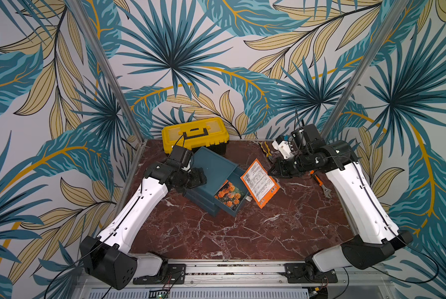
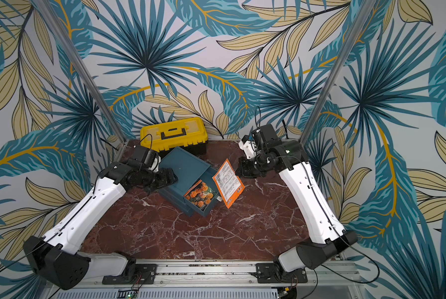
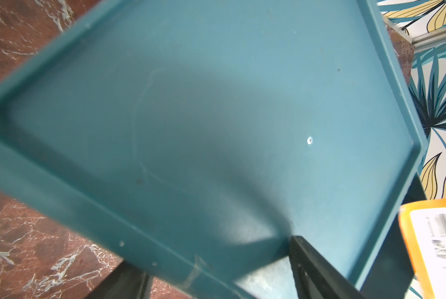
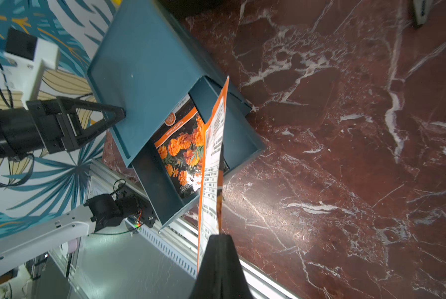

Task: Take the seed bags out of the drawer
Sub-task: Place the seed packet at the center of the board.

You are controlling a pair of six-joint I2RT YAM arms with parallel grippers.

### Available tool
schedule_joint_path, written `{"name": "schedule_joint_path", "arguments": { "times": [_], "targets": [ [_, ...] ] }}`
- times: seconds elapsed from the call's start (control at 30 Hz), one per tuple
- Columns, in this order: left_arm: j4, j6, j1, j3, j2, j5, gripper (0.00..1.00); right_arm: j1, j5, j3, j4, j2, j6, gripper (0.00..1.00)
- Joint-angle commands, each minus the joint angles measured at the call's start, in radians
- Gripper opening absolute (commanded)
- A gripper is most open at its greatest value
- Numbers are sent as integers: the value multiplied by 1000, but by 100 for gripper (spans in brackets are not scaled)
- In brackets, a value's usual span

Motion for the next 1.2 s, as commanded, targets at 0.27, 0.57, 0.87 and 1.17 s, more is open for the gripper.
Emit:
{"name": "schedule_joint_path", "arguments": {
  "times": [0.27, 0.57, 0.87, 1.17],
  "targets": [
    [-13, 33, -4, 46, 21, 24, 84, -140, 150, -81, 174, -144, 68, 0],
    [-13, 36, -3, 44, 16, 31, 84, -242, 169, -236, 323, -119, 136, 0],
    [-6, 38, -3, 48, 11, 44, 84, -266, 114, -415, 509, 3, 161, 0],
    [-15, 51, -4, 49, 22, 45, 84, -266, -5, -528, 668, 141, 156, 0]
  ]
}}
